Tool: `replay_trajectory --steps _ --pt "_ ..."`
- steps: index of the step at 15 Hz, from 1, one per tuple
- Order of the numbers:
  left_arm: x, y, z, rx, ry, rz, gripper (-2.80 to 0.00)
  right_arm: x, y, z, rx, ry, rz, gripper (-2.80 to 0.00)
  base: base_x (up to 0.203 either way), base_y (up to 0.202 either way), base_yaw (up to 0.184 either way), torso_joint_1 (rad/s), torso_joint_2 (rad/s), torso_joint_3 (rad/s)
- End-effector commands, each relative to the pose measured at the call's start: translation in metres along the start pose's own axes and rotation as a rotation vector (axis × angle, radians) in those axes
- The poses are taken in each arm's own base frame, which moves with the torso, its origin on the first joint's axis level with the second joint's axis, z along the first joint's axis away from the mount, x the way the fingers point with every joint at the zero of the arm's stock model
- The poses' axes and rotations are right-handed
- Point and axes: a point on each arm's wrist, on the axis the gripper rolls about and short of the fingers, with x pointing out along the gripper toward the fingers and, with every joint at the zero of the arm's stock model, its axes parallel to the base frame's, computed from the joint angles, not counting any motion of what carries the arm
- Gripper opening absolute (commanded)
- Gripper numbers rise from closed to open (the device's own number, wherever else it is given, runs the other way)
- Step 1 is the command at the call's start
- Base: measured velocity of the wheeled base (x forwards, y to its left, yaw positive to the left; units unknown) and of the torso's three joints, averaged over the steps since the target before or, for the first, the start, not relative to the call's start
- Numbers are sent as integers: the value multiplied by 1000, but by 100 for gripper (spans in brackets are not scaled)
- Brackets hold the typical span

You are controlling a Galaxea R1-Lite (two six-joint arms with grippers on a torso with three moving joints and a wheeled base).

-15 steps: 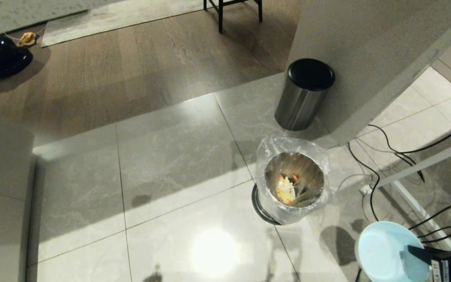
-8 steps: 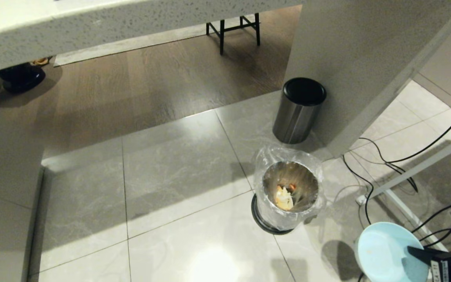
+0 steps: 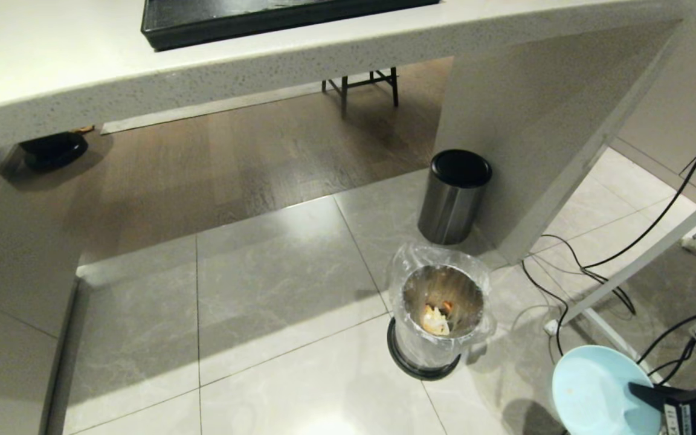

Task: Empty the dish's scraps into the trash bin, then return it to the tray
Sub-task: Put the bowl back to the table

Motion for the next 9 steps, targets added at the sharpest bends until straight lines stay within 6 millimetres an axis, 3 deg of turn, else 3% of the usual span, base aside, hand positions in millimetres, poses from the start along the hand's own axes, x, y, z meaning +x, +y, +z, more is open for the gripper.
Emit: replay_trajectory --steps 1,9 --pt "0 0 0 -1 0 1 -280 0 0 0 -2 -1 1 -280 0 0 0 4 0 203" --pt "0 0 0 -1 0 0 -280 0 0 -1 -2 2 1 -280 0 0 0 1 2 182"
